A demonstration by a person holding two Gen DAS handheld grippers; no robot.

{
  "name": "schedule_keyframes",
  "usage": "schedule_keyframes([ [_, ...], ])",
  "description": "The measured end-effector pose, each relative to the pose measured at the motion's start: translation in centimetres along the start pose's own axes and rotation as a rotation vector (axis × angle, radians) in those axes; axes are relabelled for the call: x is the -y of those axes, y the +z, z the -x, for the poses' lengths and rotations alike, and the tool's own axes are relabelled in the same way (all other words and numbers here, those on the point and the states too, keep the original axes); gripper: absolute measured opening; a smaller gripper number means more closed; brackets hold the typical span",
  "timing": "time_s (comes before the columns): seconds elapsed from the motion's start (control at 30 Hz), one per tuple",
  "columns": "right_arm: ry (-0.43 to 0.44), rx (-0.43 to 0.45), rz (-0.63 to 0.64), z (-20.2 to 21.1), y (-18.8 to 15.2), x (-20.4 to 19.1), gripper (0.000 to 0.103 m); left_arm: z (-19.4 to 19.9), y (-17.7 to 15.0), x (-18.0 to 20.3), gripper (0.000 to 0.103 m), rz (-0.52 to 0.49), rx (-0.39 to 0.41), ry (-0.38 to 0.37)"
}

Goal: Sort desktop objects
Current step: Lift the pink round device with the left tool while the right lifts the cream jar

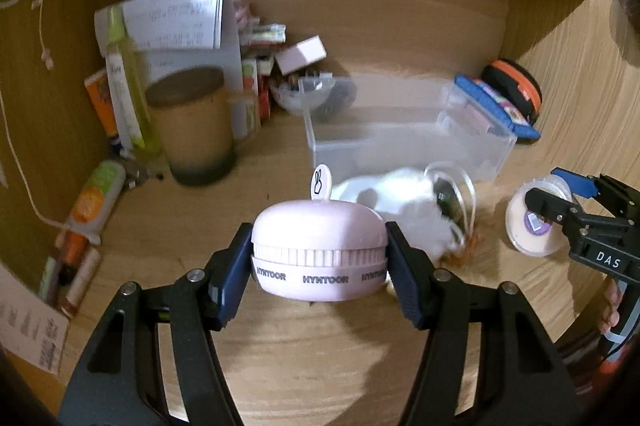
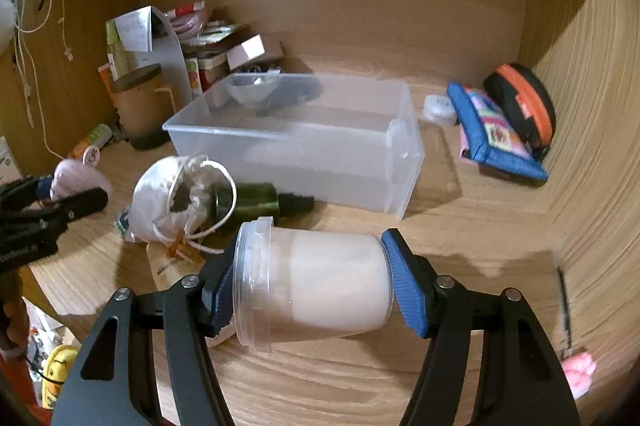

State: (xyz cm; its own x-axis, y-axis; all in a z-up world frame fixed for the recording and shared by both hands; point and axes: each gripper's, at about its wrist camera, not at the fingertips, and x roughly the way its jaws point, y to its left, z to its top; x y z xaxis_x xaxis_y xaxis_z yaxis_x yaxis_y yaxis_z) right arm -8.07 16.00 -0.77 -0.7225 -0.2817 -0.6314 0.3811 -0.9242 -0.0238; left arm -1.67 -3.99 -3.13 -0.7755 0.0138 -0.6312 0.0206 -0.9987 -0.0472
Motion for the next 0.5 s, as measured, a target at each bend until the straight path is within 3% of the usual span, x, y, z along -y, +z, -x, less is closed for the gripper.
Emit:
schedule_keyframes([
  [0.5, -0.056, 0.094, 0.013, 1.5, 4.9, 2.1, 0.062, -0.6, 6.6, 0.4, 0.063, -0.042, 0.059, -0.063],
])
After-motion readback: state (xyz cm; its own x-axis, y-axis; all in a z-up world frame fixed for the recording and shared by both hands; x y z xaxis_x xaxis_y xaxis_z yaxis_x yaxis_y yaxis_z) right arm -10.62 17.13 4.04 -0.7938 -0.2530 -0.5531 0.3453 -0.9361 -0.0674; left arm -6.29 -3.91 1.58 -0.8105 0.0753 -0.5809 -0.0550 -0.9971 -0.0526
